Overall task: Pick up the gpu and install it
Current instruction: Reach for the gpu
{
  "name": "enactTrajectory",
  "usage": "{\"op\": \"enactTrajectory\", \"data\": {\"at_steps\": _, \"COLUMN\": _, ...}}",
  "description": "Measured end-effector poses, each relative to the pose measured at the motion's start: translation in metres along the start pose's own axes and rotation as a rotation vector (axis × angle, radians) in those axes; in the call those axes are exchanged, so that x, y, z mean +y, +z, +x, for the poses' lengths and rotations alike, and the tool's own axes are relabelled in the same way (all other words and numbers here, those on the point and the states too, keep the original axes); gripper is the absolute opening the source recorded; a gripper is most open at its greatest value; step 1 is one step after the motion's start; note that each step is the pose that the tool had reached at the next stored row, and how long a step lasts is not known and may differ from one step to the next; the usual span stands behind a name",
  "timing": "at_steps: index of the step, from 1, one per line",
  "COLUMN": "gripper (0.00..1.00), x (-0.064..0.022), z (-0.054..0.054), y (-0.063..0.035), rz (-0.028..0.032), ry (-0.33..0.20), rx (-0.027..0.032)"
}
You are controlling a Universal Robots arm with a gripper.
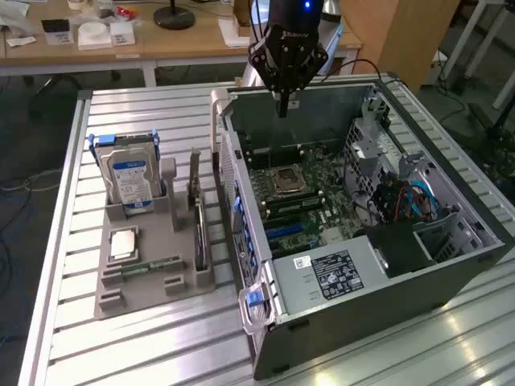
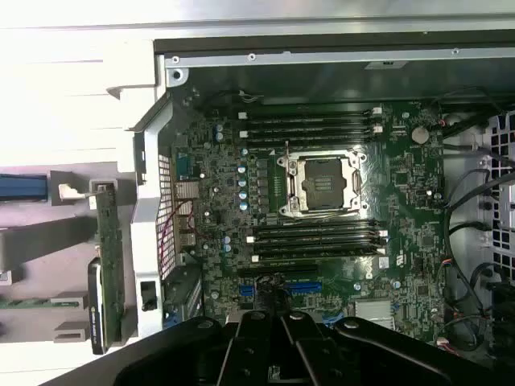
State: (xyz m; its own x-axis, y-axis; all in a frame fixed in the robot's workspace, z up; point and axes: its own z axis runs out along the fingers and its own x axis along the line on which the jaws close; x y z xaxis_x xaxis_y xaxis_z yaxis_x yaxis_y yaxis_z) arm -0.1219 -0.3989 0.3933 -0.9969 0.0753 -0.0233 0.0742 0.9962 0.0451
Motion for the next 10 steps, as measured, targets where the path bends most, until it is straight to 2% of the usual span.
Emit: {"op": "enactTrajectory", "data": {"at_steps": 10, "gripper": 0.11, "x": 0.0, "z": 0.0, "y": 0.0, "rz": 0.0, "ry": 0.0, "rx": 0.0}}
